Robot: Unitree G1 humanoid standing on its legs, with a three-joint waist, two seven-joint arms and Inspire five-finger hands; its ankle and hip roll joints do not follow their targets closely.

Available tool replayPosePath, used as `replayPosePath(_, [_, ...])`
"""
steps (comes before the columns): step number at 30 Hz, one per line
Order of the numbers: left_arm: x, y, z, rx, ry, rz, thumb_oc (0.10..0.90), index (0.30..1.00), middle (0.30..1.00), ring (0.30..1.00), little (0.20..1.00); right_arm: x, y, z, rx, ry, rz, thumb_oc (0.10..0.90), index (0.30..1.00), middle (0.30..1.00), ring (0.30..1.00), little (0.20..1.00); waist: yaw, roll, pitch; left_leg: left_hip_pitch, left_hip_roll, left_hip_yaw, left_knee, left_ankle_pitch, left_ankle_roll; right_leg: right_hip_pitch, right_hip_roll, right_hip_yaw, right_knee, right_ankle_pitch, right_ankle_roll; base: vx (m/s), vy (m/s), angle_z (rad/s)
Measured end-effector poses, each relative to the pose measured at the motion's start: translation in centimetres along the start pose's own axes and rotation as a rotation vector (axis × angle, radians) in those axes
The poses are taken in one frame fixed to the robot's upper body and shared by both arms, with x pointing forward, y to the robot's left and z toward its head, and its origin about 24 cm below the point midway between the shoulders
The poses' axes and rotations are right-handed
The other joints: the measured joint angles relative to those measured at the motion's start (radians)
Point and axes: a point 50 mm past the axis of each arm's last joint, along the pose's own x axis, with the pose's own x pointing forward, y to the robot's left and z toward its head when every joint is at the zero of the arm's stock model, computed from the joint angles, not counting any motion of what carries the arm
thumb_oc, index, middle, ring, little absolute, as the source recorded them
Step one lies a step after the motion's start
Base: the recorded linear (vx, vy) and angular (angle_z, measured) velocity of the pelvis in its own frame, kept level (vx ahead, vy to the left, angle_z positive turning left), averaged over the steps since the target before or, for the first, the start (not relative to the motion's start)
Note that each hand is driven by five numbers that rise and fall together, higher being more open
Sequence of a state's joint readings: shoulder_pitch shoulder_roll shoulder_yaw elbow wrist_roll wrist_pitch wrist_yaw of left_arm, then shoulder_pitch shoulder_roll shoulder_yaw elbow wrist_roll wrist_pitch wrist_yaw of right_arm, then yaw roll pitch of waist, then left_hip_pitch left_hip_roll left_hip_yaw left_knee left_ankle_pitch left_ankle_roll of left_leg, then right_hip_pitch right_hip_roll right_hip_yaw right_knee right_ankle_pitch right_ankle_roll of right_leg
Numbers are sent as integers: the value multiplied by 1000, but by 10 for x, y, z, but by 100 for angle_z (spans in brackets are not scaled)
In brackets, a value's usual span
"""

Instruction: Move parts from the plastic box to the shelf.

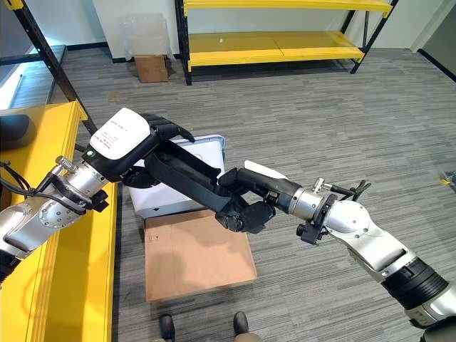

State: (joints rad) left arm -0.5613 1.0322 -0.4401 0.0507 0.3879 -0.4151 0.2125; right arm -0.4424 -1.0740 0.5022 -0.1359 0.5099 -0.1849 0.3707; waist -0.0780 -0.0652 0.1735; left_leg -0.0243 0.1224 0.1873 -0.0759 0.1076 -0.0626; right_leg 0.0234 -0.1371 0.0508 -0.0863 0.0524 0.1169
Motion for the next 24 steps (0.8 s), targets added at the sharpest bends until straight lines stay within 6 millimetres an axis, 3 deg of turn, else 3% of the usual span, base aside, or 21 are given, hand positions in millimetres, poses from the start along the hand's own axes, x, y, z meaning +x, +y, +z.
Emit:
replayPosePath(21, [-14, -17, -4, -83, 67, -37, 400, 300, 300, 300, 300, 0, -2, -5, -17, 23, -12, 400, 300, 300, 300, 300, 1, 1, 0, 4, 1, 2, -1, 0, 1, 1, 0, 5, 0, 0, 0, 0, 0, 0])
replayPosePath(22, [-15, -18, -4, -86, 71, -40, 400, 300, 300, 300, 300, 0, -2, -5, -22, 24, -11, 473, 402, 402, 402, 402, 1, 1, 0, 4, 0, 2, -1, 0, 1, 1, 0, 5, 0, 0, 0, 0, 0, 0])
replayPosePath(23, [-17, -19, -5, -87, 75, -41, 400, 300, 300, 300, 300, 1, -1, -5, -21, 23, -11, 682, 695, 695, 695, 695, 2, 1, 0, 4, 1, 2, -1, -1, 1, 1, 0, 5, 0, 0, 0, 0, 0, 0])
replayPosePath(24, [-19, -19, -5, -94, 82, -38, 400, 300, 300, 300, 300, 2, -1, -5, -18, 17, -14, 841, 918, 918, 918, 918, 1, 1, 0, 4, 1, 2, -1, -1, 1, 1, 0, 5, -1, 0, 0, 0, 0, 0])
